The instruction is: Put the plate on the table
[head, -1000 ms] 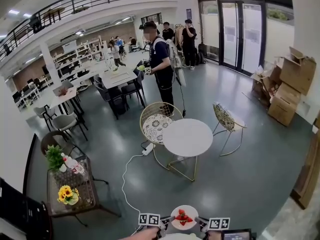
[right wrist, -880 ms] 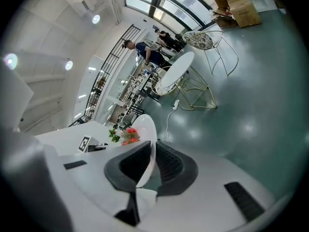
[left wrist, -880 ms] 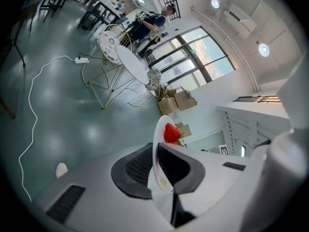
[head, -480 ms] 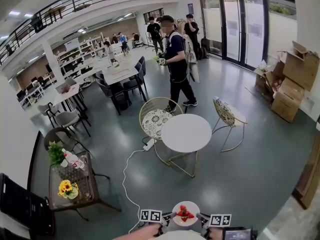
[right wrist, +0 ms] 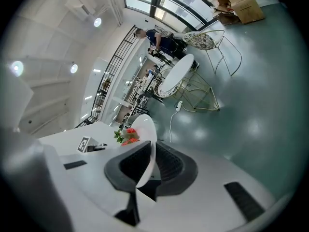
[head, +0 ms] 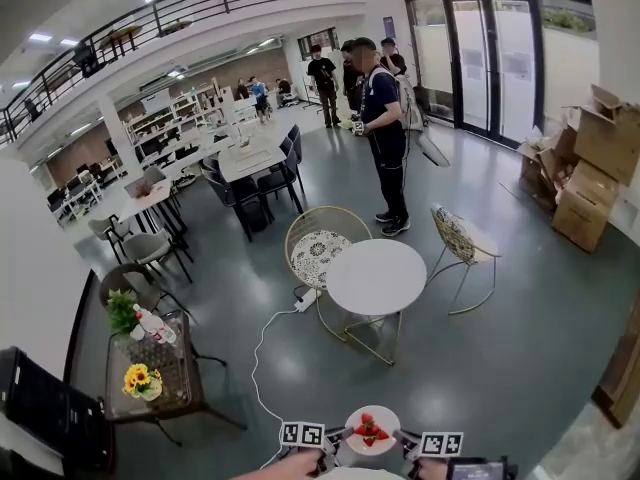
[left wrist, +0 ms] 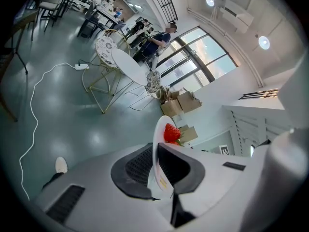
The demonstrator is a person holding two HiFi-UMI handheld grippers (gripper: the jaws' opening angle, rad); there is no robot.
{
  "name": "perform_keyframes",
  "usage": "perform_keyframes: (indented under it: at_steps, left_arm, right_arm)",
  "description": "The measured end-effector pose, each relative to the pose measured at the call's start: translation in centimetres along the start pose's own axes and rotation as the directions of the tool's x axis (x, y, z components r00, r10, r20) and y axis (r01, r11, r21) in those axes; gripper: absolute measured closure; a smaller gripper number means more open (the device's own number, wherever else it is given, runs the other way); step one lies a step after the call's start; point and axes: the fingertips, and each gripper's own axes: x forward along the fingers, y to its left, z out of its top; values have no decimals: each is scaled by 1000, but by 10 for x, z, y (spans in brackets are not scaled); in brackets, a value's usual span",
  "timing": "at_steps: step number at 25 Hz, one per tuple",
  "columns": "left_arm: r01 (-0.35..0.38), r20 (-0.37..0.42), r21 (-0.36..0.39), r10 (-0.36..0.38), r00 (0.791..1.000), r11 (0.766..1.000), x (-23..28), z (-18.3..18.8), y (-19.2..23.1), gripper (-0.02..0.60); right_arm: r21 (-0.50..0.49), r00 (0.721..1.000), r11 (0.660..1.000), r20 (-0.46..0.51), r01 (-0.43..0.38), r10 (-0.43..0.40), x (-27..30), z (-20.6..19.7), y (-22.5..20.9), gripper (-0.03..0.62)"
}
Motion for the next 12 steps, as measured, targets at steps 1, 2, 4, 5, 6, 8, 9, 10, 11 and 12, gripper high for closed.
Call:
perform_keyframes:
  at_steps: [1,2,4,5,6,8,9,10,11,12]
  left_arm:
    - [-6,-1,6,6,1000,1000,1,2,-1,560]
    - [-11,-2,8,11,1000,1000,1,2,-2,560]
    - [-16,-4,-2,16,1000,1000,0,0,-2,560]
    - [-16,-5,-10,16,1000,1000,0,-1,-2,560]
    - [-15,-5,-19,15,1000,1000,1,-3,-1,560]
    - [-14,-10,-28,14,1000,999,5,-4,1,560]
    - [-15,-15,-29,14,1000,999,8,-3,2,560]
    - [-15,-20,-26,14,1000,1000,10,-1,3,560]
    - [-14,-25,-21,13,1000,1000,13,2,3,560]
    - [-11,-30,-14,11,1000,1000,17,5,4,560]
  right_arm:
    - [8,1000,1000,3,-3,3,-1,1,-1,568]
    - [13,1000,1000,3,-5,5,-1,1,-1,568]
    - [12,1000,1000,-3,-9,9,-1,1,0,568]
    - [7,1000,1000,-7,-8,9,-1,1,1,568]
    - [4,1000,1000,-10,-6,6,-2,2,1,568]
    - [3,1000,1000,-12,2,-2,-2,3,-3,568]
    - [6,1000,1000,-10,7,-7,-2,4,-5,568]
    - [10,1000,1000,-5,10,-10,-2,6,-7,568]
    - [15,1000,1000,0,14,-14,-1,8,-9,568]
    - [18,1000,1000,6,17,-18,0,11,-12,567]
